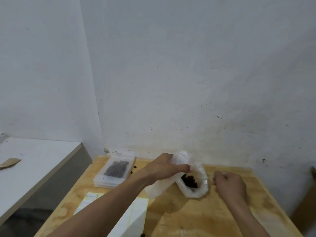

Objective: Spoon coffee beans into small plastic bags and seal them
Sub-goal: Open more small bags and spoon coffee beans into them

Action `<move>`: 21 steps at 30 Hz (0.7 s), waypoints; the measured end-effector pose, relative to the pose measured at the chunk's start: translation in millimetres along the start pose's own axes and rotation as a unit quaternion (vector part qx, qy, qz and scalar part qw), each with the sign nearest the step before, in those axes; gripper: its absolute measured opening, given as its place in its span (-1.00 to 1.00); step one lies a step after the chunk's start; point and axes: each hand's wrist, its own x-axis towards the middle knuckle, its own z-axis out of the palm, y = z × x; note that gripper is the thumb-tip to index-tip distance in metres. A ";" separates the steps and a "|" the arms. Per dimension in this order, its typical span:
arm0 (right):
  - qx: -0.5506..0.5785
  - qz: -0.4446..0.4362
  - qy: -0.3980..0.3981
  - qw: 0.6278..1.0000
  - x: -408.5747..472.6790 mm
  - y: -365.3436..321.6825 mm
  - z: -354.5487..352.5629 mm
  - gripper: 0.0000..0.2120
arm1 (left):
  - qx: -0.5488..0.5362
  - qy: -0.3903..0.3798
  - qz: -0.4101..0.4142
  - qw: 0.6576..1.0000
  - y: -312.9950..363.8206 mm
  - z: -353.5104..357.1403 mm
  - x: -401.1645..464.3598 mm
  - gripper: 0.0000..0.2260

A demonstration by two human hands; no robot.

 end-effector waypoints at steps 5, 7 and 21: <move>0.127 0.069 -0.018 0.989 5.1 9.1 2.3 -0.72 | 0.021 0.039 -0.034 0.998 -15.2 -9.8 0.2 -0.52; 0.139 0.058 -0.015 0.988 9.7 7.3 -2.4 -0.73 | 0.036 0.045 -0.038 0.998 -19.3 -15.7 -3.1 -0.53; 0.201 -0.005 -0.045 0.979 13.0 -65.4 -29.6 -0.78 | 0.140 0.067 0.050 0.987 -36.4 -35.5 -17.8 -0.11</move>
